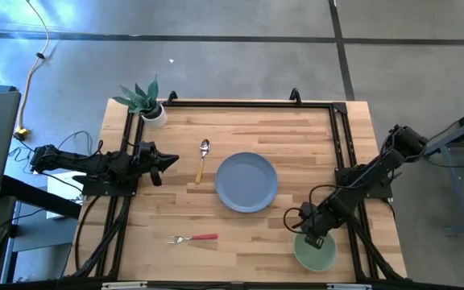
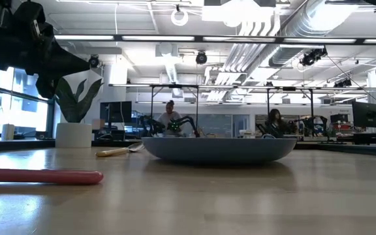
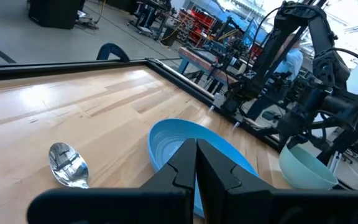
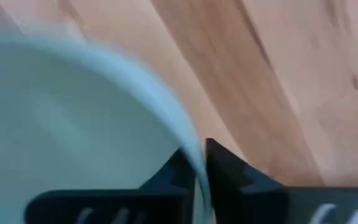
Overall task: Set table place
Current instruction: Put the green bowl on the blue plate
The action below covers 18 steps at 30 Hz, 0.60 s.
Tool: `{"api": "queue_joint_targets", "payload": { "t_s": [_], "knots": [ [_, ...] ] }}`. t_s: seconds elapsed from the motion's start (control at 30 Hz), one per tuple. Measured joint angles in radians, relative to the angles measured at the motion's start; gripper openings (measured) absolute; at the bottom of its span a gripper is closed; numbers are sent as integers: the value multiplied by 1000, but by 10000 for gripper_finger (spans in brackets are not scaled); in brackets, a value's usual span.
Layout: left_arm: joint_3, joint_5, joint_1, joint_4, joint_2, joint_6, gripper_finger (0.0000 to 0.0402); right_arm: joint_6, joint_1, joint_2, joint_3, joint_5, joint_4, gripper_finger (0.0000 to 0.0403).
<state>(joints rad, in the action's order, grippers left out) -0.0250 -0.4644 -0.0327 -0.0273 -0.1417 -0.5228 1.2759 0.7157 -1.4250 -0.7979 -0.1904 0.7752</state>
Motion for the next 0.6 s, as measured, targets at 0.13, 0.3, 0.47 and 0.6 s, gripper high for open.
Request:
{"api": "queue_joint_targets", "payload": {
  "t_s": [0.13, 0.3, 0.47, 0.6],
  "knots": [
    [0, 0, 0, 0, 0, 0, 1, 18, -22, 9, -1, 2, -20, 5],
    [0, 0, 0, 0, 0, 0, 1, 25, -93, 99, -1, 28, -21, 2],
    [0, 0, 0, 0, 0, 0, 1, -10, -217, 240, -56, 119, 86, 1],
    [0, 0, 0, 0, 0, 0, 1, -121, -362, 297, -219, 201, 302, 1]
  ]
}}
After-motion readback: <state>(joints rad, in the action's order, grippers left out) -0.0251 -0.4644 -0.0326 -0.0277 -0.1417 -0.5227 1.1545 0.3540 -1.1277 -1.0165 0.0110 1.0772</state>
